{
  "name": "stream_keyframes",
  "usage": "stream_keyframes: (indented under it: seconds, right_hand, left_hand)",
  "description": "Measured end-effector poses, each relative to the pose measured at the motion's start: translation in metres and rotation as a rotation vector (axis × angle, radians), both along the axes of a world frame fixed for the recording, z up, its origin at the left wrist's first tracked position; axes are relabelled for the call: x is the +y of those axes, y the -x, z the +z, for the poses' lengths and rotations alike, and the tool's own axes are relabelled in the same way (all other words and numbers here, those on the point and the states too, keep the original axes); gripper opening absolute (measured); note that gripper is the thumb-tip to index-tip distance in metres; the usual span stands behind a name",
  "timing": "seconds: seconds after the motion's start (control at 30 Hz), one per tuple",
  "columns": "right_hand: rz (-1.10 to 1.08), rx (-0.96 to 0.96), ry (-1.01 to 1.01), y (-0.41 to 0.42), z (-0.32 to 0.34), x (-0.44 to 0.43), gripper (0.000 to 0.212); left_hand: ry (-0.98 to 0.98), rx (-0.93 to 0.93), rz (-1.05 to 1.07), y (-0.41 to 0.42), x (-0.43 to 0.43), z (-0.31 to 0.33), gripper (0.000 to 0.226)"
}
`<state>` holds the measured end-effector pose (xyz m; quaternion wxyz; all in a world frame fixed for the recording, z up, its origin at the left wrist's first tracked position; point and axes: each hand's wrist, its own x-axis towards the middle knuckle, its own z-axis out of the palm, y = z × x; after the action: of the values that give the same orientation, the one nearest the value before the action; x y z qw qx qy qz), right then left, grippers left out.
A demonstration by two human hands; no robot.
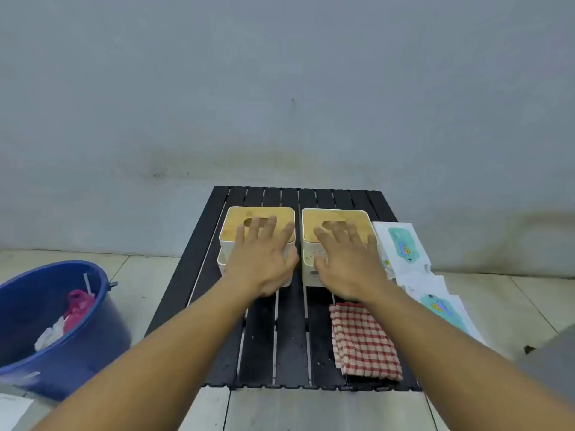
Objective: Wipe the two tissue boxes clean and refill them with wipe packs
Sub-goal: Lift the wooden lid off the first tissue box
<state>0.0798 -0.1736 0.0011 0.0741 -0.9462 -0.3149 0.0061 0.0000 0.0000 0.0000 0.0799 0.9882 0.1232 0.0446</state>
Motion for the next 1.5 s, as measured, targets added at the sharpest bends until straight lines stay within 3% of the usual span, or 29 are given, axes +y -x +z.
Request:
stream_keyframes:
  seconds: [0.2,0.7,0.87,1.0,1.27,1.5]
  right_hand:
    - [0.007,-0.017,0.013,0.0,-0.027,-0.007,0.06]
    - [-0.072,0.001,-0.011,-0.013,-0.031,-0.033,0.059]
    - [-0.07,0.001,-0.017,-0.011,-0.031,-0.034,0.059]
    - [-0.075,0.007,-0.021,-0.011,-0.03,-0.033,0.06]
    - [-0.071,0.023,-0.02,-0.009,-0.028,-0.037,0.06]
    - [-0.072,0.025,-0.021,-0.008,-0.028,-0.036,0.059]
  left_hand:
    - [-0.023,0.03,-0.01,-0.001,-0.006,-0.025,0.064]
    - [-0.11,-0.012,-0.075,0.043,-0.065,-0.019,0.063]
    - [-0.104,-0.103,-0.053,0.023,-0.053,-0.019,0.066]
    - [-0.127,-0.055,-0.051,0.005,-0.045,-0.023,0.076]
    - [-0.112,-0.078,-0.086,0.007,-0.04,-0.026,0.07]
    - [-0.109,-0.07,-0.101,0.017,-0.046,-0.025,0.078]
